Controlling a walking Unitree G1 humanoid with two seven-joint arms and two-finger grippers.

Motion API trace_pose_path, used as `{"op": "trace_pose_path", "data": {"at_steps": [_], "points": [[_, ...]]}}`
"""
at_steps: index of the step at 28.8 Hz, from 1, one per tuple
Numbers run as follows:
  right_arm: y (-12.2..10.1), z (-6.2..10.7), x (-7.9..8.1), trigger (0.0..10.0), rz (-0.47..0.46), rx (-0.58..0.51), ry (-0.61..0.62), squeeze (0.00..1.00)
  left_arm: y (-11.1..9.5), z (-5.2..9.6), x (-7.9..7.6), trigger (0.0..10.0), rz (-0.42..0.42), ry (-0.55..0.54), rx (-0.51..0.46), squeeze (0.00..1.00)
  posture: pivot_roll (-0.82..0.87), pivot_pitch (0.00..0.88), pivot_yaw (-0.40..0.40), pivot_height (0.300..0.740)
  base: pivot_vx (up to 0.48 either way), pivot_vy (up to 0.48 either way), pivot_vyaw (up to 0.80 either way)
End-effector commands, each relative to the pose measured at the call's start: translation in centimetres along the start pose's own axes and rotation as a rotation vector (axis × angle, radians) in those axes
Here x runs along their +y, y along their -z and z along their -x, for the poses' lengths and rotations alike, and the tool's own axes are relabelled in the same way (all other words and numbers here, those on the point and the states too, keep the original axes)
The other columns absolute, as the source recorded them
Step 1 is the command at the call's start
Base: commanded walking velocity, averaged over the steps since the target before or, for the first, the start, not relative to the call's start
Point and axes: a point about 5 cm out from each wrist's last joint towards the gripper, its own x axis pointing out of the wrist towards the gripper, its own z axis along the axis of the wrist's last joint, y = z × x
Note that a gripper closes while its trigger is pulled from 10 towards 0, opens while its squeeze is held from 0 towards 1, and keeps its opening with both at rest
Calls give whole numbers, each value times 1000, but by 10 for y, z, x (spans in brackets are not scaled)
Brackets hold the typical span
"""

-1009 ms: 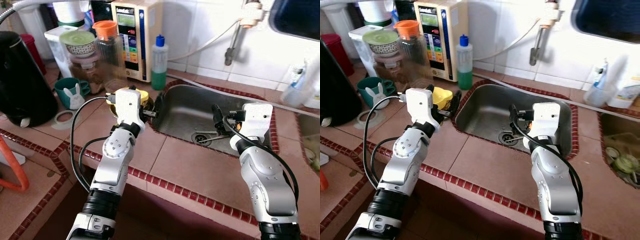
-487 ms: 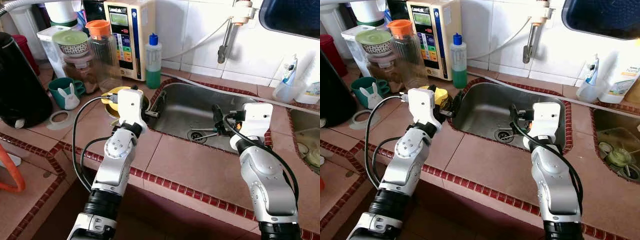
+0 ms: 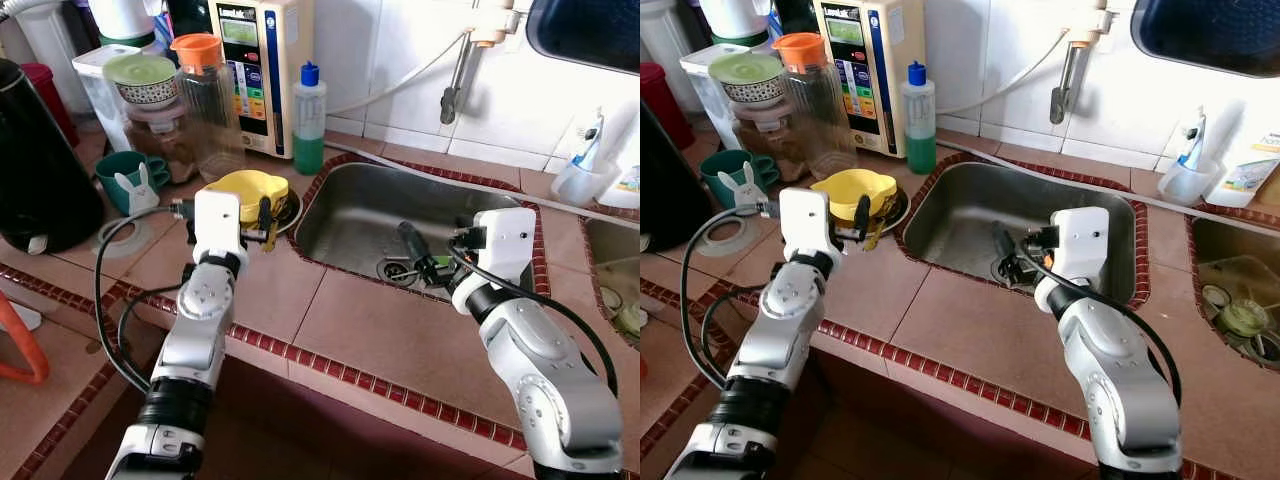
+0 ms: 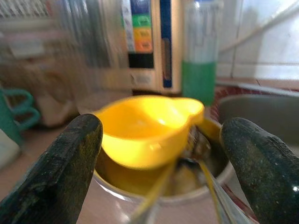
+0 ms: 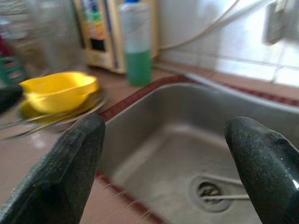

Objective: Kitchen organization

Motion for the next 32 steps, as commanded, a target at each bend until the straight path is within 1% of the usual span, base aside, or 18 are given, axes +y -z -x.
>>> {"op": "trace_pose_path", "data": {"at_steps": [1, 3, 4, 7, 8, 10, 11, 12, 16, 21, 26, 27, 28, 29, 30, 31, 32], "points": [[-3, 4, 8, 10000, 0, 14, -64, 0, 2, 0, -7, 10000, 10, 28, 25, 0, -22, 0, 2, 740, 0, 0, 0], [-1, 5, 16, 10000, -33, 42, -127, 0, 2, -1, -11, 10000, 28, 34, 32, 0, -26, 0, 4, 740, 0, 0, 0], [-1, 6, 21, 10000, -31, 53, -164, 0, 1, -1, -15, 10000, 29, 53, 31, 0, -25, 0, 3, 740, 0, 0, 0], [0, 8, 28, 10000, -31, 74, -214, 0, 0, 0, -21, 10000, 37, 85, 36, 0, -22, 0, 4, 740, 0, 0, 0], [0, 8, 28, 10000, -31, 74, -214, 0, 0, 0, -21, 10000, 37, 85, 36, 0, -22, 0, 4, 740, 0, 0, 0], [0, 8, 29, 10000, -28, 86, -222, 0, 2, 2, -25, 10000, 53, 131, 52, 0, -20, 0, 4, 740, 0, 0, 0], [0, 8, 29, 10000, -29, 90, -221, 0, 8, 4, -23, 10000, 31, 125, 79, 0, -18, 0, 6, 740, 0, 0, 0], [0, 8, 29, 10000, -29, 91, -221, 0, 9, 5, -23, 10000, 24, 122, 86, 0, -18, 0, 6, 740, 0, 0, 0], [1, 8, 28, 10000, -25, 101, -214, 0, 18, 9, -23, 10000, 35, 128, 118, 0, -14, 0, 6, 740, 0, 0, 0], [3, 8, 29, 10000, -24, 112, -216, 0, 26, 14, -27, 10000, 52, 150, 148, 0, -18, 0, 4, 740, 0, 0, 0], [2, 8, 29, 10000, -19, 112, -217, 0, 31, 16, -37, 10000, 91, 216, 159, 0, -21, 0, 0, 740, 0, 0, 0], [1, 8, 29, 10000, -19, 113, -218, 0, 32, 17, -41, 10000, 104, 246, 161, 0, -19, 0, -1, 740, 0, 0, 0], [1, 8, 29, 10000, -19, 113, -218, 0, 32, 17, -41, 10000, 104, 246, 161, 0, -19, 0, -1, 740, 0, 0, 0], [1, 8, 29, 10000, -23, 115, -222, 0, 33, 16, -47, 10000, 120, 276, 165, 0, -21, 0, -2, 740, 0, 0, 0], [2, 8, 31, 10000, -25, 116, -229, 0, 33, 16, -49, 8157, 123, 293, 164, 0, -23, 0, -1, 740, 0, 0, 0], [1, 8, 31, 10000, -21, 114, -232, 0, 33, 15, -50, 3647, 124, 291, 162, 0, -26, 0, -1, 740, 0, 0, 0], [1, 8, 32, 10000, -18, 114, -233, 0, 33, 15, -50, 3647, 126, 290, 162, 0, -27, 0, 0, 740, 0, 0, 0]]}}
